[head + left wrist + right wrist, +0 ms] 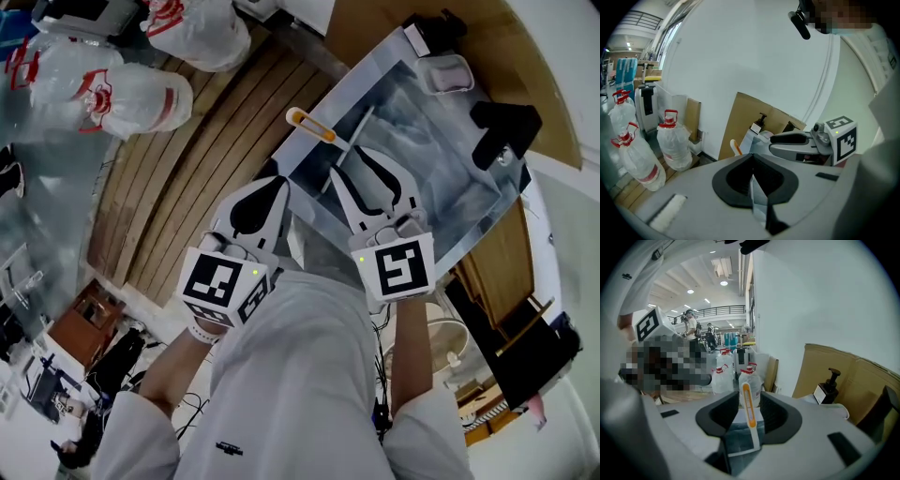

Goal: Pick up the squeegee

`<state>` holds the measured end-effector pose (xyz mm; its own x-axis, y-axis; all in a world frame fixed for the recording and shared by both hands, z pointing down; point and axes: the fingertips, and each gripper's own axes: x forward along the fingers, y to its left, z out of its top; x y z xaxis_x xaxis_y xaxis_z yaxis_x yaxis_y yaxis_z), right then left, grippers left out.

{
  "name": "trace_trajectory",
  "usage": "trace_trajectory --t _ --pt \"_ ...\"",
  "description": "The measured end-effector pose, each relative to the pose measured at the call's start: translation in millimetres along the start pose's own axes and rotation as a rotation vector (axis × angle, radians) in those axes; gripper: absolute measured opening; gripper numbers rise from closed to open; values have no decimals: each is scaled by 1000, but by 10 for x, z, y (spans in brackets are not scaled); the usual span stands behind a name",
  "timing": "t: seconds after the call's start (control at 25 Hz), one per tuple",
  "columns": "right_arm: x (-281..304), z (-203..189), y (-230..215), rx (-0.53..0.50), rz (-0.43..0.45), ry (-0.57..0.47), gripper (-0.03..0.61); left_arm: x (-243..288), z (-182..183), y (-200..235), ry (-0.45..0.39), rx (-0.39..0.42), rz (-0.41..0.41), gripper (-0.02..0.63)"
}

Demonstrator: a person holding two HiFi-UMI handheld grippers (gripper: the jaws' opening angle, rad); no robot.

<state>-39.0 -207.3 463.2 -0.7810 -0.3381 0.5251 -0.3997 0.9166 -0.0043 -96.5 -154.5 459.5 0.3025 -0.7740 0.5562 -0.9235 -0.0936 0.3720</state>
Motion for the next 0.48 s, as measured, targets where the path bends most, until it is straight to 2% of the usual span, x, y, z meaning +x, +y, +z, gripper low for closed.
trace_trajectory --t 0.2,0.48 --pt "224 -105 -27 -51 47 17 118 144 -66 95 7 -3 9 5" --pt "574 -338 -6 -55 110 61 120 329 -201 292 23 -33 27 5"
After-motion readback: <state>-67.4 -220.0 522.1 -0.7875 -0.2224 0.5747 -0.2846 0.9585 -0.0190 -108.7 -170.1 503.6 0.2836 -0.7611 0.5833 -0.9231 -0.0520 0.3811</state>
